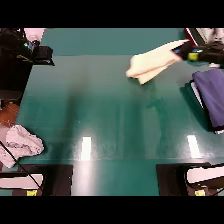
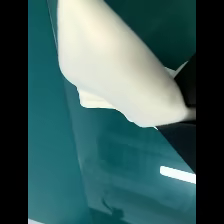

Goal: Fold the shirts.

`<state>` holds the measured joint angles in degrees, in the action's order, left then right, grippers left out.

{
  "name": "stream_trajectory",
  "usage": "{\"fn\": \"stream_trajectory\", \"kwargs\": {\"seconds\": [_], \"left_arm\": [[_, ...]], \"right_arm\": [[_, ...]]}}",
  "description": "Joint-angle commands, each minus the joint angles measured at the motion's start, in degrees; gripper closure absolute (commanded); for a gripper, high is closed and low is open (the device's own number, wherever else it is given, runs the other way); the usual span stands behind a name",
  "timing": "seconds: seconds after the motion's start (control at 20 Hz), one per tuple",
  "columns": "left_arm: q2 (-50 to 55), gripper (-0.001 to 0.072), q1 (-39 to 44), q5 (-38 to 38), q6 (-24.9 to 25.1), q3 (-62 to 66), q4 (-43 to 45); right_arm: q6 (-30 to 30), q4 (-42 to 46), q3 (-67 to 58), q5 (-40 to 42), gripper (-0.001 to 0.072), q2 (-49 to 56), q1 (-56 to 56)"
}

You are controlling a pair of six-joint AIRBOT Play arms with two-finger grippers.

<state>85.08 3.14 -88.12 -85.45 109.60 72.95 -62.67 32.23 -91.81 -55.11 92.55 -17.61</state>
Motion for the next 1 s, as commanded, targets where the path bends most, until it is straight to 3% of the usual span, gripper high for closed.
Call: {"fn": "stream_trajectory", "kwargs": {"seconds": [0.0,0.35,0.6,0.75,0.95], "left_arm": [[0.02,0.068,0.0,0.0,-0.09,-0.02,-3.87],[0.02,0.0681,0.0,-0.83,-1.62,-0.02,-5.95],[0.02,0.0681,0.0,-1.11,-1.62,-0.02,-6.14],[0.02,0.068,0.0,-1.33,-1.6,-0.02,-6.14],[0.02,0.0681,-0.02,-2.23,-1.51,-0.02,-6.14]], "right_arm": [[-0.96,2.34,-3.74,0.96,0.0698,-0.48,-9.9],[0.07,2.23,-8.39,7.17,0.0698,-0.37,-19.1],[2.8,2.29,-17.55,3.91,0.0698,-0.15,-19.52],[2.38,2.56,-23.89,-2.38,0.0698,-0.15,-19.54],[-5.4,16.48,-22.64,-6.69,0.0698,-4.76,-19.52]]}}
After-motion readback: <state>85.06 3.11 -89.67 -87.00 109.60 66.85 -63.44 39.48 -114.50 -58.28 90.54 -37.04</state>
